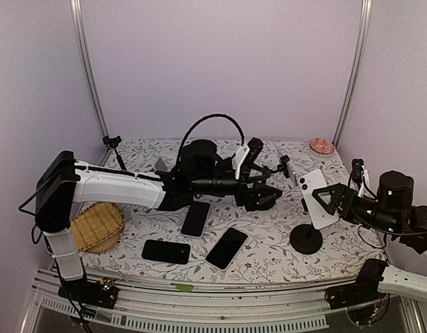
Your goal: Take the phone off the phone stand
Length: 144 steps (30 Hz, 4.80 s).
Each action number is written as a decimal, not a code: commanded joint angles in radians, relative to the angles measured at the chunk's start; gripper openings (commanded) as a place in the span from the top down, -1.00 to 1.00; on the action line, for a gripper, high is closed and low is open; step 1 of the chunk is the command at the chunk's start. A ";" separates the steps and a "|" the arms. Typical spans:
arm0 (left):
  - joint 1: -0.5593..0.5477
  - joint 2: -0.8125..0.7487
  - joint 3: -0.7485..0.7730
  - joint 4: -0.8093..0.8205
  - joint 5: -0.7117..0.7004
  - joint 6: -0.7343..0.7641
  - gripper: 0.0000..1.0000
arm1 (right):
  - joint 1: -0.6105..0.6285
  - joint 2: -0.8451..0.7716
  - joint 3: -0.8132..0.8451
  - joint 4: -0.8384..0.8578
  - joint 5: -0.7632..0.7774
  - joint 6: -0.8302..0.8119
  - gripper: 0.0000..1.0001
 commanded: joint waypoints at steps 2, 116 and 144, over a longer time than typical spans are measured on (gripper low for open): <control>0.110 0.161 0.205 -0.084 0.393 0.016 -0.89 | -0.004 -0.025 -0.033 0.049 -0.024 -0.039 -0.98; -0.179 -0.005 -0.139 0.208 -0.280 -0.145 1.00 | 0.024 0.207 0.191 -0.177 -0.220 0.331 -0.61; -0.217 -0.033 -0.210 0.226 -0.436 -0.119 1.00 | 0.244 0.442 0.308 -0.227 -0.092 0.400 0.21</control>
